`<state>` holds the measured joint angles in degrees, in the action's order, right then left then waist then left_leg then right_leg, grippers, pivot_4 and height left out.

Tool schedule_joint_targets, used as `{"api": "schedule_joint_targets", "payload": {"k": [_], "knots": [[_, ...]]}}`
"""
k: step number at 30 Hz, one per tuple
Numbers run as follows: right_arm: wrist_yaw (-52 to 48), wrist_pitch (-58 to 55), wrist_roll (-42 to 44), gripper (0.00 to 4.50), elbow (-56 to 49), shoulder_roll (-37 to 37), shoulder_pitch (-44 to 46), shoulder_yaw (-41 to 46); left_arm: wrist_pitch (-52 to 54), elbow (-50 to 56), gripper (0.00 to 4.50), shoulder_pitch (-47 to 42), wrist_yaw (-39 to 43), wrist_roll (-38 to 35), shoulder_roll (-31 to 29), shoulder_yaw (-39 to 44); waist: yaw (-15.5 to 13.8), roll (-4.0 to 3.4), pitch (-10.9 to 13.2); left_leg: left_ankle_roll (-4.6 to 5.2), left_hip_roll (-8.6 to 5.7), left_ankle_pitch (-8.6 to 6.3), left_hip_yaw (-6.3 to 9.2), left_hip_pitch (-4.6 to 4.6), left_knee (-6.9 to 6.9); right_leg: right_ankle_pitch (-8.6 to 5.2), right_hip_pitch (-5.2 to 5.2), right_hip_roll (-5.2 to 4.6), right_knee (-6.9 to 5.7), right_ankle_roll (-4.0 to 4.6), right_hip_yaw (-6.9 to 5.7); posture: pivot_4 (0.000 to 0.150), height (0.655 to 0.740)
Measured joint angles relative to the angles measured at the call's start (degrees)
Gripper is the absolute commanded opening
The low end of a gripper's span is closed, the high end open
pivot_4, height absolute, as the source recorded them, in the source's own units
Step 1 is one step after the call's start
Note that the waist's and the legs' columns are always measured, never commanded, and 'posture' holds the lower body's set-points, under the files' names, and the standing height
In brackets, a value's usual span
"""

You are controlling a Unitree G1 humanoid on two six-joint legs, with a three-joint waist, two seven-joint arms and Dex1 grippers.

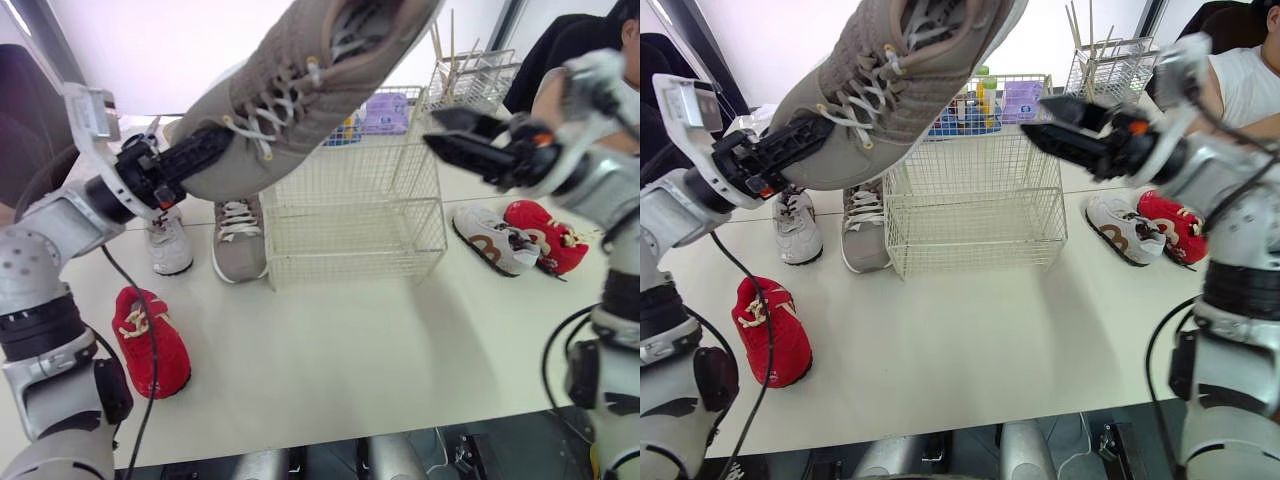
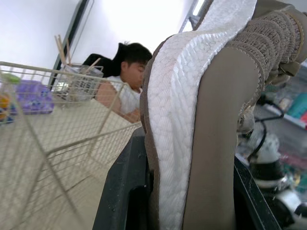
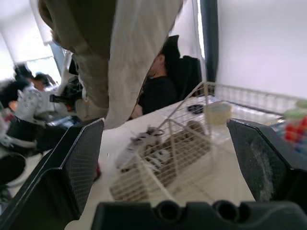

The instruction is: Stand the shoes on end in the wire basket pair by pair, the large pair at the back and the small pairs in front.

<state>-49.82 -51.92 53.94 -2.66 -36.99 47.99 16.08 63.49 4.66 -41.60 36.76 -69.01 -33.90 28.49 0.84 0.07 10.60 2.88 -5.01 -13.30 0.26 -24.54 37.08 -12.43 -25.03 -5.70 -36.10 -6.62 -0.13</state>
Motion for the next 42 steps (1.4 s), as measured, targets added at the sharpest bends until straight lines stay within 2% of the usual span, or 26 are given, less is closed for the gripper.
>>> {"api": "schedule_joint_targets", "payload": {"k": [7, 17, 18, 19, 23, 25, 30, 33, 38, 42], "knots": [[7.03, 3.81, 0.97, 4.46, -0.1, 10.82, 6.18, -0.47, -0.18, 1.07, 0.64, 0.44, -5.82, -4.28, 2.54, -0.61, -0.36, 0.03, -0.01, -0.06, -0.03, 0.04, 0.02, 0.0, 0.1, 0.01, 0.09, 0.02, 0.03, -0.01, -0.02, 0.15, 0.74], [8.62, 4.22, 2.77, 4.46, 3.57, 16.53, 10.66, -0.95, -2.72, 2.46, 0.64, 3.41, -8.69, -8.43, 2.98, -0.72, -0.04, 0.03, -0.02, -0.23, -0.02, 0.16, 0.01, 0.0, 0.06, 0.01, 0.06, 0.04, 0.04, -0.01, -0.02, 0.15, 0.74], [8.76, 4.22, 2.83, 3.95, 4.16, 17.16, 11.05, -1.13, -3.08, 2.58, 0.64, 3.94, -8.91, -8.87, 3.01, -0.73, -0.02, 0.03, -0.02, -0.24, -0.02, 0.16, 0.02, 0.0, 0.06, 0.01, 0.05, 0.04, 0.04, 0.0, -0.02, 0.15, 0.74], [8.91, 4.26, 2.84, 3.68, 4.36, 17.49, 11.11, -1.12, -3.29, 2.71, 0.64, 4.27, -8.99, -9.16, 3.01, -0.73, -0.06, 0.03, -0.02, -0.23, -0.02, 0.16, 0.02, 0.0, 0.06, 0.01, 0.05, 0.04, 0.04, -0.01, -0.02, 0.15, 0.74], [9.13, 4.29, 2.79, 1.98, 5.9, 18.01, 11.6, -1.2, -4.52, 4.5, 0.64, 6.3, -8.99, -9.76, 2.89, -1.03, -0.13, 0.03, -0.02, -0.23, -0.03, 0.16, 0.02, 0.0, 0.06, 0.01, 0.06, 0.03, 0.05, 0.0, -0.02, 0.15, 0.74], [9.13, 4.28, 2.8, 1.67, 6.43, 18.11, 11.93, -1.27, -5.52, 5.22, 0.64, 7.02, -9.09, -9.75, 2.72, -1.3, -0.09, 0.03, -0.02, -0.23, -0.03, 0.15, 0.02, 0.0, 0.05, 0.01, 0.06, 0.03, 0.05, 0.0, -0.02, 0.15, 0.74], [9.09, 3.94, 2.71, 1.63, 7.46, 17.83, 13.22, -1.72, -7.85, 6.8, 0.64, 8.28, -8.87, -8.98, 1.16, -2.19, -0.01, 0.03, -0.02, -0.22, -0.02, 0.14, 0.02, 0.0, 0.02, 0.0, 0.04, 0.03, 0.06, 0.0, -0.01, 0.15, 0.74], [8.67, 3.94, 2.03, 1.63, 7.73, 16.65, 14.52, -2.68, -8.8, 8.02, 2.05, 9.21, -7.5, -7.21, -1.46, -3.38, -0.02, 0.02, -0.01, -0.03, -0.03, 0.02, 0.01, 0.0, -0.02, 0.0, 0.03, 0.03, 0.07, 0.01, -0.01, 0.15, 0.74], [3.34, 5.79, -2.64, 1.63, 10.86, 8.58, 20.81, -4.9, -9.34, 9.06, 4.47, 12.54, -3.99, -1.18, -7.15, -6.6, -0.1, 0.01, 0.0, -0.1, -0.04, -0.07, 0.01, -0.01, -0.06, -0.01, 0.03, 0.03, 0.16, 0.02, -0.02, 0.15, 0.74], [-6.13, 12.57, -10.24, 1.63, 19.79, 1.98, 27.75, -8.43, -11.61, 8.57, 4.47, 13.53, -1.43, 2.89, -10.45, -6.4, 0.04, -0.01, 0.01, -0.11, -0.02, -0.09, -0.03, -0.01, -0.09, -0.01, 0.03, 0.04, 0.24, 0.03, -0.03, 0.15, 0.74]]}}
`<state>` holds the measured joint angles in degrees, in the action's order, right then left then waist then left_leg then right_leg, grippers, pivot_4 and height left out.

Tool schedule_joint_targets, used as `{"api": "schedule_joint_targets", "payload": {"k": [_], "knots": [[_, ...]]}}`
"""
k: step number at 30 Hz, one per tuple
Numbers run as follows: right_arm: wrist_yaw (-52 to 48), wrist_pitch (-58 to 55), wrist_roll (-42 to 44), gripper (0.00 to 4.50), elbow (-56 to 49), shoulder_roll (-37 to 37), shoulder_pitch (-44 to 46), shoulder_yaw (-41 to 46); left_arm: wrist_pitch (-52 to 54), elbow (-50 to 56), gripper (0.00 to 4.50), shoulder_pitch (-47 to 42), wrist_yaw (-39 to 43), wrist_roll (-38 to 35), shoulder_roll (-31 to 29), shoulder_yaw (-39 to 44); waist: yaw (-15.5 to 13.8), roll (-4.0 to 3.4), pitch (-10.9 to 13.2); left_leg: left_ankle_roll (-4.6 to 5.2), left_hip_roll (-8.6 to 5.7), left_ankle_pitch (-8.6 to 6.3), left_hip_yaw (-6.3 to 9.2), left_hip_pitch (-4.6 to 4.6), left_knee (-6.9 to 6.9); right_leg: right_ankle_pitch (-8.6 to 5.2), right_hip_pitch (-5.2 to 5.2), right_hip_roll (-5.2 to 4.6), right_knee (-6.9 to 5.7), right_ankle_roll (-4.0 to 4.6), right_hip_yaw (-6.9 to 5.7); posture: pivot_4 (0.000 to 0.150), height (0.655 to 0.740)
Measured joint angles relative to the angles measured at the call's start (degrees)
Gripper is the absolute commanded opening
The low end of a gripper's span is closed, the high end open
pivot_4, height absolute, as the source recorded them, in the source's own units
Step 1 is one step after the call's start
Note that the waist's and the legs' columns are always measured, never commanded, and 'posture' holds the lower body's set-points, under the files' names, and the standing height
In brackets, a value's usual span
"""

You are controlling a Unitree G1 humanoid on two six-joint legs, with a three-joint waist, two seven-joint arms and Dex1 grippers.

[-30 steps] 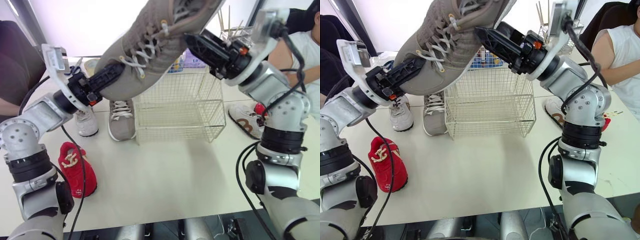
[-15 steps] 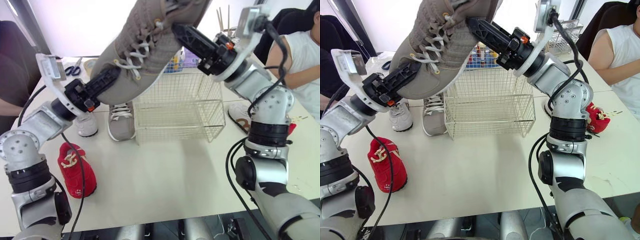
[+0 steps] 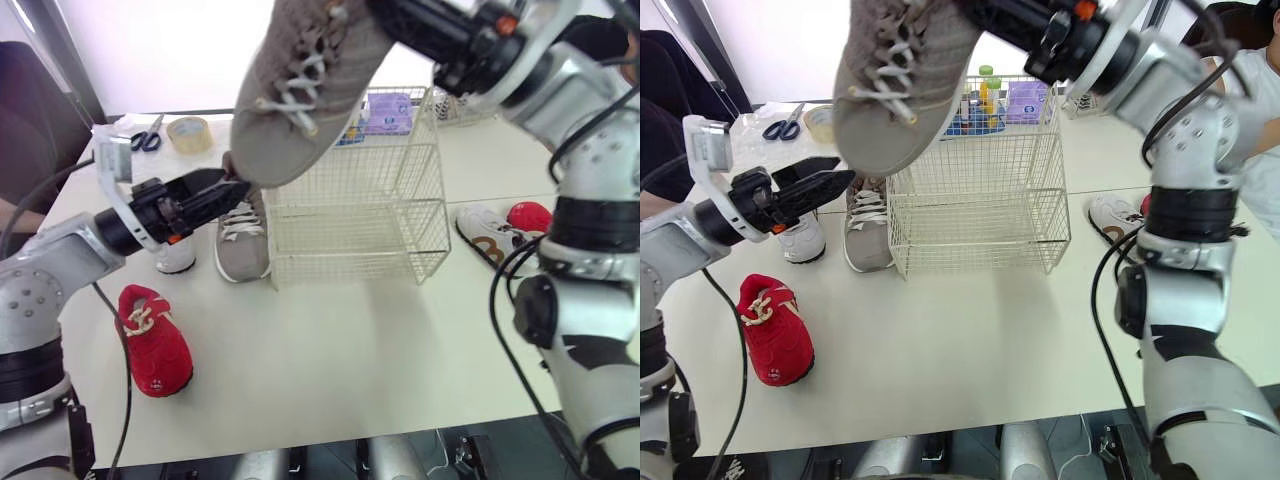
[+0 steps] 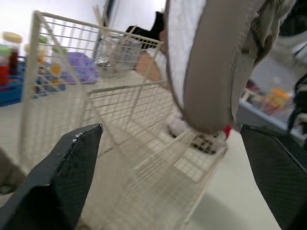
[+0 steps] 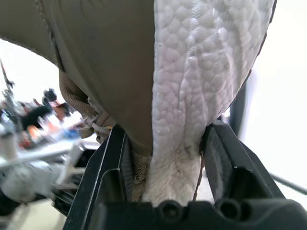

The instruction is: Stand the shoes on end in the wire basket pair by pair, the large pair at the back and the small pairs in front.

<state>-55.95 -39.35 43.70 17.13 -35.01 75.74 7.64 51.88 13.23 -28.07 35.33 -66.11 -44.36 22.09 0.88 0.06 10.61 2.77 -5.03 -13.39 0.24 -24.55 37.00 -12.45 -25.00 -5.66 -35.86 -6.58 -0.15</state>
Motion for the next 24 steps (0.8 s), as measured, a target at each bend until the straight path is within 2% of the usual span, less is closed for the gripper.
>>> {"api": "schedule_joint_targets", "payload": {"k": [3, 7, 10, 13, 17, 24], "knots": [[-7.23, 9.58, -8.96, 1.63, 13.03, -4.09, 8.16, -3.46, -1.22, -0.78, 4.47, 0.98, 1.51, 1.92, -1.14, 0.64, 0.16, -0.01, 0.01, -0.01, 0.02, -0.01, -0.02, 0.0, -0.08, -0.02, -0.02, 0.01, 0.07, 0.03, -0.01, 0.15, 0.74], [-13.82, 23.71, -18.91, 1.63, 32.88, -5.71, 19.59, -6.25, -1.67, -0.73, 4.47, 1.59, 1.88, 2.85, -1.17, 1.39, 0.3, -0.03, 0.02, -0.05, 0.02, 0.0, -0.05, -0.01, -0.21, -0.02, -0.06, 0.01, 0.14, 0.03, 0.0, 0.15, 0.74], [-17.42, 32.21, -23.95, 1.63, 41.78, -5.91, 24.48, -7.1, -2.15, -0.25, 4.47, 2.49, 1.83, 3.28, -1.04, 1.42, 0.31, -0.02, 0.02, -0.4, 0.02, 0.21, -0.04, -0.01, -0.37, -0.01, -0.08, 0.01, 0.25, 0.03, 0.0, 0.15, 0.74], [-20.81, 39.78, -29.87, 1.63, 48.61, -5.77, 26.09, -9.27, -2.31, 0.98, 4.47, 3.16, 1.72, 3.42, -0.48, 1.42, 0.39, -0.02, 0.02, -0.46, 0.02, 0.24, -0.05, 0.0, -0.5, -0.01, -0.08, 0.01, 0.36, 0.02, 0.01, 0.15, 0.74], [-24.5, 44.03, -35.31, 1.63, 54.12, -5.03, 25.77, -11.14, -2.4, 1.54, 4.47, 3.28, 1.69, 3.43, -0.49, 1.51, 0.34, -0.03, 0.02, -0.56, 0.01, 0.31, -0.05, -0.01, -0.68, -0.01, -0.19, 0.01, 0.35, 0.03, 0.01, 0.15, 0.74], [-24.53, 50.02, -40.85, 1.63, 57.39, -3.41, 23.64, -11.62, -2.41, 1.68, 4.47, 3.52, 1.52, 3.43, -0.49, 1.68, 0.32, -0.03, 0.02, -0.63, 0.01, 0.35, -0.03, 0.0, -0.85, -0.01, -0.28, 0.04, 0.33, 0.03, 0.0, 0.15, 0.74]]}}
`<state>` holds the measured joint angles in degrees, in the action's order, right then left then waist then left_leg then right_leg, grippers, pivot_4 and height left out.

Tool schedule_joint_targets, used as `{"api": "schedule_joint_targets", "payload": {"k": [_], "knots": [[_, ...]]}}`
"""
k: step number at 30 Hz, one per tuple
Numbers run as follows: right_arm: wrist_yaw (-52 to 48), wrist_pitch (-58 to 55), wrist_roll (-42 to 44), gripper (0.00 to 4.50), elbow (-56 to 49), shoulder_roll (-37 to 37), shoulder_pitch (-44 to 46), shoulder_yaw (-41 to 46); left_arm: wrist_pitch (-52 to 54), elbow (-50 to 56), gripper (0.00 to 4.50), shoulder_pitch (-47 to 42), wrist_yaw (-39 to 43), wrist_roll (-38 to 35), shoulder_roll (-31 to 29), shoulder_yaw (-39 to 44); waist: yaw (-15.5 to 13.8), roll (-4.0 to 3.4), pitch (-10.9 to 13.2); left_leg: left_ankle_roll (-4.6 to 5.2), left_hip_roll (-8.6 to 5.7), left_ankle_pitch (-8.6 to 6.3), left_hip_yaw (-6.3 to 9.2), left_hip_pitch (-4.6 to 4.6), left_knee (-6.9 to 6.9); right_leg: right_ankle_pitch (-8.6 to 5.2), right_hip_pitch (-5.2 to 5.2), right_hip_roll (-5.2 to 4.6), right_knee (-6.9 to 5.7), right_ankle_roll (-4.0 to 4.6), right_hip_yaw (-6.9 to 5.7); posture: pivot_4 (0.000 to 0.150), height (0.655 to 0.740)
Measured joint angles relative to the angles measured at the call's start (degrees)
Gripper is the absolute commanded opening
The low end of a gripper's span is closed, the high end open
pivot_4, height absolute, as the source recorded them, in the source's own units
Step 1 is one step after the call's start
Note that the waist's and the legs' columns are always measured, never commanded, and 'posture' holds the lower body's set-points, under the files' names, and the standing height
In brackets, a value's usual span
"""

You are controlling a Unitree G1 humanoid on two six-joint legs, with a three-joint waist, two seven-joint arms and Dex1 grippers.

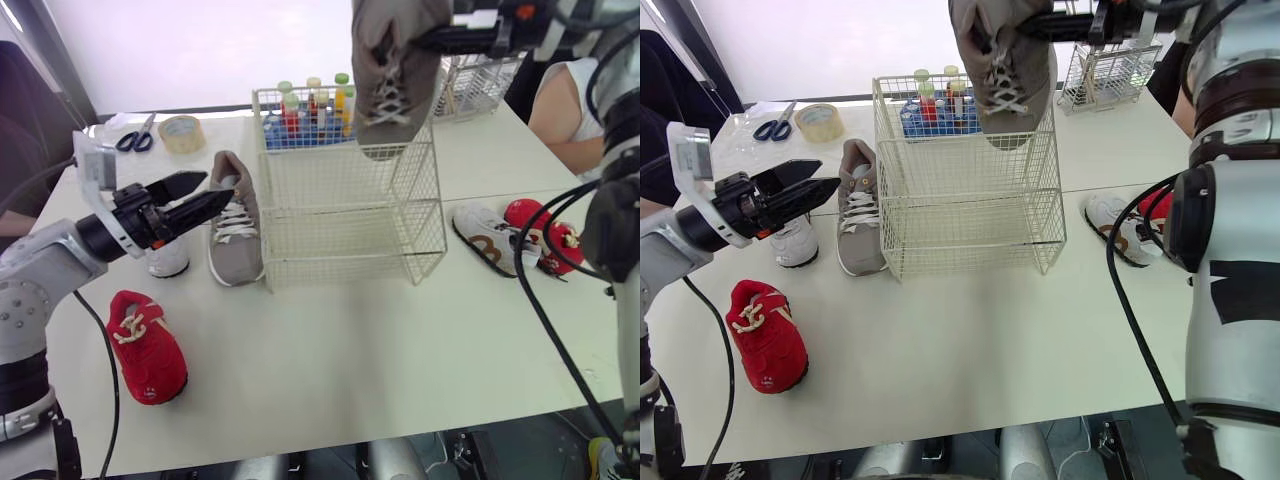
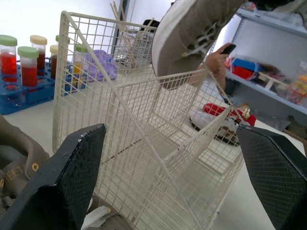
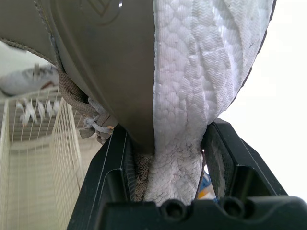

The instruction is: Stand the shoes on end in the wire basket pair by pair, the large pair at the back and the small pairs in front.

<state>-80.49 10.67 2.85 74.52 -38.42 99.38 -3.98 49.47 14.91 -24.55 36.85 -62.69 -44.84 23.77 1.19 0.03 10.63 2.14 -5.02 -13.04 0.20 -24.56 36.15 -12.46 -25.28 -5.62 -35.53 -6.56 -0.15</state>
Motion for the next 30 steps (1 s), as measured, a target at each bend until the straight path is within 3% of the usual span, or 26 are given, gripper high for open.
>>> {"api": "schedule_joint_targets", "payload": {"k": [26, 30], "knots": [[6.05, -3.75, -4.0, 1.63, 1.79, 0.87, -9.76, 5.85, -0.01, 2.51, 4.47, -0.48, -2.58, -0.45, 0.16, 0.07, -0.55, 0.03, -0.02, 0.0, -0.05, 0.03, 0.11, 0.04, 0.13, 0.0, 0.21, 0.02, 0.03, 0.0, -0.02, 0.15, 0.74], [5.65, -4.49, -3.84, 3.65, 1.76, 0.16, -11.04, 6.78, -0.01, 2.45, 4.5, -1.3, -2.55, -0.42, 0.16, -0.21, -0.51, 0.03, -0.02, 0.0, -0.05, 0.03, 0.11, 0.04, 0.13, 0.0, 0.22, 0.02, 0.03, 0.0, -0.02, 0.15, 0.74]]}}
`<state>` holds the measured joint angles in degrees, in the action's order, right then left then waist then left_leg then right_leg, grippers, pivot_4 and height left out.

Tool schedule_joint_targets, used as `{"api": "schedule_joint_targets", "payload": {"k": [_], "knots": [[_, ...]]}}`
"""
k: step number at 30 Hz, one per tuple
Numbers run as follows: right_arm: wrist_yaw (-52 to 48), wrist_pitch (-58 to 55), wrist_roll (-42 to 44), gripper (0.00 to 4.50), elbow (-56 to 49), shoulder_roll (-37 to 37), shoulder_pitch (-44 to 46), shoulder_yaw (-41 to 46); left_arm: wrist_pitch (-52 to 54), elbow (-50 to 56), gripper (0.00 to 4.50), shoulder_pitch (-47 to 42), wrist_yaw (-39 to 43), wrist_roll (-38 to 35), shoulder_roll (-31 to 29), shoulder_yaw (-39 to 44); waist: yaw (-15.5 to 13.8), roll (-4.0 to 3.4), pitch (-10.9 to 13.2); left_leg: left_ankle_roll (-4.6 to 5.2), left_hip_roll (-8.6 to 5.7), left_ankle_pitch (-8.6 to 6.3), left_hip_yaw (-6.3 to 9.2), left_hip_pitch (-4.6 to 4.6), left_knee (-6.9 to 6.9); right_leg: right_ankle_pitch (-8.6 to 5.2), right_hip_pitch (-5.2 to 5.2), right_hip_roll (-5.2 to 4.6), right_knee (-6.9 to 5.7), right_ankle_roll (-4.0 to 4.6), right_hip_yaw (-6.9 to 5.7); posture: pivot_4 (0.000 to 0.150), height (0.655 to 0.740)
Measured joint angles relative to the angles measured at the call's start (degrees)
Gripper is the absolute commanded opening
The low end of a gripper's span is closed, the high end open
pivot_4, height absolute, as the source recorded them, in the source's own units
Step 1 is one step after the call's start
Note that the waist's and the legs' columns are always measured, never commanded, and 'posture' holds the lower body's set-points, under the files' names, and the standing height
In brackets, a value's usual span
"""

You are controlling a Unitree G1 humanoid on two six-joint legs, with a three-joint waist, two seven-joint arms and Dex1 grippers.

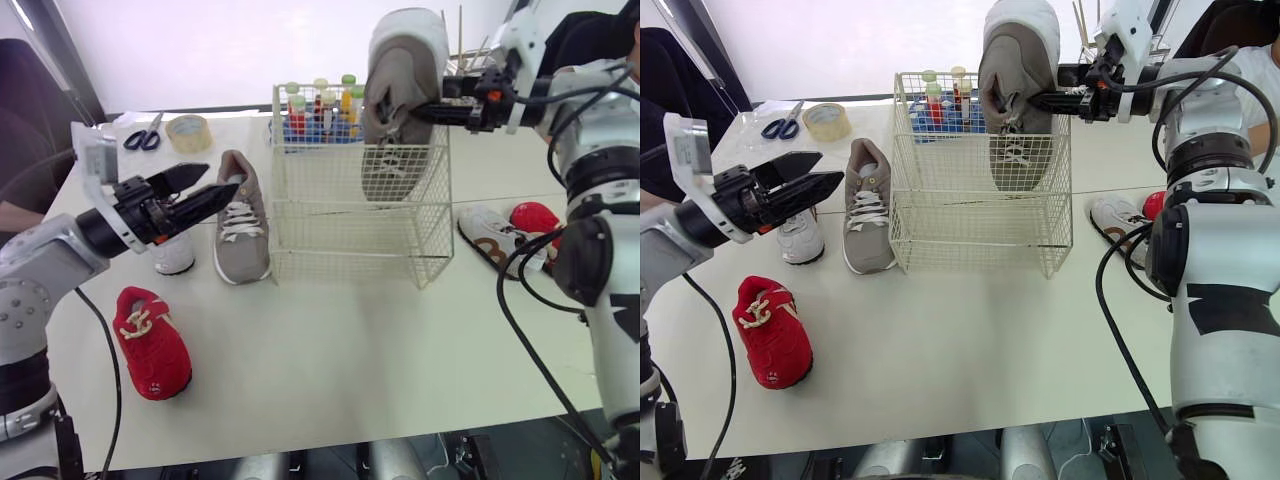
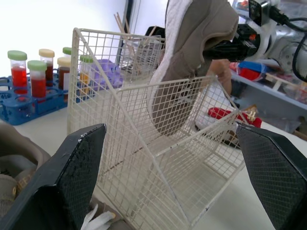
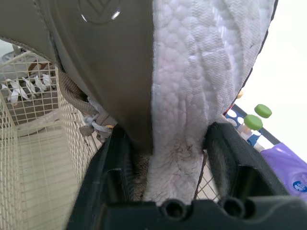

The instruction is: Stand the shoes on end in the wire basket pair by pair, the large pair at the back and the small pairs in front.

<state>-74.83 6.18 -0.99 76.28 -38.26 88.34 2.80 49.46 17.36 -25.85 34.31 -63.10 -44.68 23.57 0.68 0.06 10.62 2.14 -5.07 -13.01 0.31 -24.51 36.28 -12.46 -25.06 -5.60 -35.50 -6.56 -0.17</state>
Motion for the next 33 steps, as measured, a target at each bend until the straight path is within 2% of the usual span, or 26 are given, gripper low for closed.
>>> {"api": "schedule_joint_targets", "payload": {"k": [2, 11, 15, 18, 21, 24, 28, 33], "knots": [[-0.16, -0.5, -0.1, 4.46, 0.0, -0.64, -0.81, 0.02, 0.0, -0.2, 4.5, -0.51, 0.1, 0.05, 0.01, -0.12, 0.12, 0.0, 0.0, 0.0, 0.0, 0.0, -0.01, 0.0, 0.0, 0.0, 0.0, 0.0, 0.0, 0.0, 0.0, 0.15, 0.74], [-0.04, 3.65, -3.99, 4.46, -2.03, -4.69, -2.1, -3.02, 0.0, -1.25, 4.5, -2.27, 0.61, 0.38, 0.1, -1.47, 0.46, -0.01, 0.0, -0.01, 0.02, 0.01, -0.02, 0.01, -0.01, 0.0, -0.03, 0.02, -0.02, 0.0, 0.0, 0.15, 0.74], [-1.16, 4.73, -3.81, 4.46, -4.42, -6.14, -2.03, -3.01, -0.03, -1.41, 4.5, -2.27, 0.66, 0.87, -0.01, -1.49, 0.46, -0.01, 0.0, -0.02, 0.02, 0.02, -0.03, 0.02, -0.01, 0.0, -0.04, 0.02, -0.03, 0.0, 0.01, 0.15, 0.74], [-4.93, 3.26, -1.38, 4.46, -9.56, -7.79, -1.78, -1.96, -1.24, -2.22, 4.5, -2.11, 0.79, 4.08, -1.92, -1.51, 0.41, -0.01, 0.0, -0.02, 0.02, 0.01, -0.02, 0.01, -0.02, 0.0, -0.05, 0.02, -0.03, 0.0, 0.01, 0.15, 0.74], [-11.27, -4.64, 5.08, 4.46, -22.37, -8.64, -3.62, 0.3, -3.17, -7.37, 4.5, -3.35, 0.51, 10.25, -5.75, -1.94, 0.4, -0.02, 0.0, -0.01, 0.05, 0.02, -0.03, 0.04, -0.03, 0.0, -0.08, 0.04, -0.09, 0.0, 0.0, 0.15, 0.74], [-14.08, -18.9, 15.4, 4.46, -45.42, -7.83, -12.19, 2.25, -5.42, -16.93, 4.5, -9.09, 0.09, 17.18, -7.33, -4.15, 0.01, 0.03, -0.03, 0.05, 0.05, 0.03, 0.04, 0.08, 0.13, 0.0, -0.06, 0.01, -0.43, 0.0, -0.02, 0.15, 0.74], [-9.4, -33.67, 25.63, 4.46, -68.82, -3.99, -22.64, 2.02, -7.32, -30.22, 4.5, -18.28, 0.26, 25.22, -6.7, -9.94, -0.55, 0.03, -0.03, 0.12, 0.02, -0.01, 0.07, -0.01, 0.58, 0.0, -0.03, -0.02, -0.64, -0.01, -0.04, 0.15, 0.74], [-1.75, -42.76, 33.8, 4.46, -84.98, -0.62, -28.63, 1.69, -11.79, -51.67, 4.5, -31.46, 0.75, 35.44, -1.84, -16.4, -1.49, 0.1, -0.06, 0.51, -0.03, -0.24, 0.04, -0.03, 0.91, 0.01, 0.11, 0.01, -0.63, -0.03, -0.11, 0.15, 0.74]]}}
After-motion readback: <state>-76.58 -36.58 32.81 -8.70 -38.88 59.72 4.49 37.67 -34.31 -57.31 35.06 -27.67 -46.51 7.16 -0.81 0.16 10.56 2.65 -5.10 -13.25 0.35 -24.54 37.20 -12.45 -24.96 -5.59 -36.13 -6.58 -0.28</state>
